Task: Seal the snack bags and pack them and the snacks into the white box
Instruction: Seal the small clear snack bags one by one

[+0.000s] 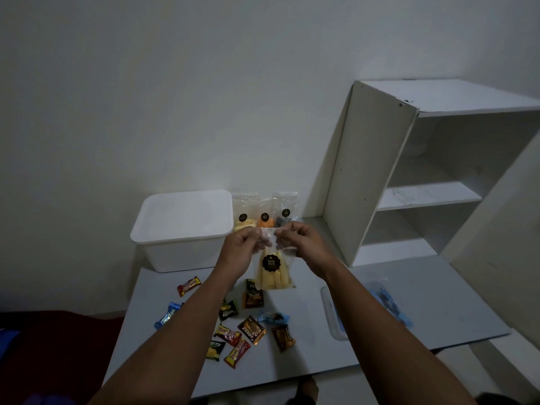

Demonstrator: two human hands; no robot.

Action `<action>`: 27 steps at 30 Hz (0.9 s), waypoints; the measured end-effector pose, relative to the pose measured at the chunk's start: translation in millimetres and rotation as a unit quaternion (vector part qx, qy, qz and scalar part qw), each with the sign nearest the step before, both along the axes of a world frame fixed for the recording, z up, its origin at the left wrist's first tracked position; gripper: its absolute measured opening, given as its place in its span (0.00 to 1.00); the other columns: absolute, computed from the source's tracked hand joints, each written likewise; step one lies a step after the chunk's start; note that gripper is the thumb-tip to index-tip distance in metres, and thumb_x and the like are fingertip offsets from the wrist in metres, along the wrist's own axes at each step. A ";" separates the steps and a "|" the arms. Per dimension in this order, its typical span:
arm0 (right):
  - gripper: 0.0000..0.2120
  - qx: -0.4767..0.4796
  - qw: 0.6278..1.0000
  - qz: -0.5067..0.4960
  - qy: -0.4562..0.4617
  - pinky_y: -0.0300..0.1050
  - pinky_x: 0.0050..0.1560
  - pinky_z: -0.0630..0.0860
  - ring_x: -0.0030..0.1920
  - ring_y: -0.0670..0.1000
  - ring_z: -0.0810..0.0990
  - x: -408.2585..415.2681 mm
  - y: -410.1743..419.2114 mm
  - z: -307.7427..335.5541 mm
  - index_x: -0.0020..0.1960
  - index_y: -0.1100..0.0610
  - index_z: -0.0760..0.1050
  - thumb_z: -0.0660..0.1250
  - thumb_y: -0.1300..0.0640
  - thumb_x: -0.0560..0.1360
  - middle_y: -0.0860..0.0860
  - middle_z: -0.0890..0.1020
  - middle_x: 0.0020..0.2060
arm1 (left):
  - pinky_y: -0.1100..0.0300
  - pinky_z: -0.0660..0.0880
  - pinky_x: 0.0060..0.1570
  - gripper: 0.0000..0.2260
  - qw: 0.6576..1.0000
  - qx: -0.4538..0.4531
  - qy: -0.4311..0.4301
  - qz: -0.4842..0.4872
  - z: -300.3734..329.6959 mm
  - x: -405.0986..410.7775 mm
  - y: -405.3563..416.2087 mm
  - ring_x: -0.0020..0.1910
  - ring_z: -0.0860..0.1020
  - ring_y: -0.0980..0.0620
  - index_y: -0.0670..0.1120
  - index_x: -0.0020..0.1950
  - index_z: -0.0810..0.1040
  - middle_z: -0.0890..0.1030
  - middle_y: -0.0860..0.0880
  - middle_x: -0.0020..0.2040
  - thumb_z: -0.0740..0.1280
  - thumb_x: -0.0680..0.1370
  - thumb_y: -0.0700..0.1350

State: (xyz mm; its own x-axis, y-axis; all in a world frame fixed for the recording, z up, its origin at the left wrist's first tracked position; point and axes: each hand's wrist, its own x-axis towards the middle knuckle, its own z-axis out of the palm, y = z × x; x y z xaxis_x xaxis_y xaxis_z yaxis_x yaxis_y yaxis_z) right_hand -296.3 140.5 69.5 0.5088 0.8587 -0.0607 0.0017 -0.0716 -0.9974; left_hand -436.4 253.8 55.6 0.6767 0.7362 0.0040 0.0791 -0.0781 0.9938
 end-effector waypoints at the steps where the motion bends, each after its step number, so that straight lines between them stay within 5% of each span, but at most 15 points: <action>1: 0.06 0.003 1.000 0.004 -0.009 0.44 0.45 0.78 0.41 0.50 0.84 -1.0 1.0 0.1 0.44 0.57 0.80 0.70 0.58 0.79 0.55 0.84 0.40 | 0.57 0.80 0.54 0.14 1.000 0.011 0.004 -0.007 0.8 0.4 -0.1 0.45 0.84 0.51 0.47 0.44 0.83 0.87 0.51 0.41 0.61 0.85 0.45; 8: 0.12 0.011 1.000 0.010 -0.024 0.48 0.46 0.75 0.39 0.53 0.79 -3.5 9.0 2.0 0.36 0.52 0.79 0.72 0.59 0.78 0.55 0.83 0.37 | 0.54 0.80 0.51 0.16 1.000 -0.003 -0.024 0.020 5.0 -0.5 -0.4 0.43 0.83 0.50 0.51 0.41 0.85 0.86 0.50 0.40 0.61 0.85 0.43; 15: 0.05 0.010 0.999 -0.003 0.031 0.47 0.48 0.77 0.42 0.51 0.84 -4.1 7.7 5.0 0.45 0.57 0.82 0.73 0.55 0.77 0.53 0.86 0.40 | 0.55 0.81 0.49 0.15 0.998 0.044 -0.015 0.052 3.5 -4.1 10.9 0.44 0.84 0.47 0.45 0.44 0.82 0.85 0.42 0.43 0.59 0.85 0.44; 27: 0.07 0.029 0.998 -0.024 0.046 0.47 0.48 0.77 0.43 0.51 0.84 -1.6 6.7 2.1 0.44 0.56 0.78 0.68 0.58 0.81 0.54 0.86 0.44 | 0.52 0.80 0.50 0.13 0.998 -0.001 -0.020 0.063 -2.3 -6.9 17.8 0.45 0.83 0.46 0.40 0.48 0.83 0.85 0.36 0.46 0.62 0.84 0.44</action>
State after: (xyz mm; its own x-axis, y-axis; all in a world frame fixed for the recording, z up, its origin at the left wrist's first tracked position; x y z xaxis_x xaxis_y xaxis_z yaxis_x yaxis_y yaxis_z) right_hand -298.0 147.2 71.5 0.5447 0.8365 -0.0595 -0.0912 -0.0115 -0.9958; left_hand -443.3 271.7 53.4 0.5785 0.8152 0.0274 0.0491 -0.0684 0.9965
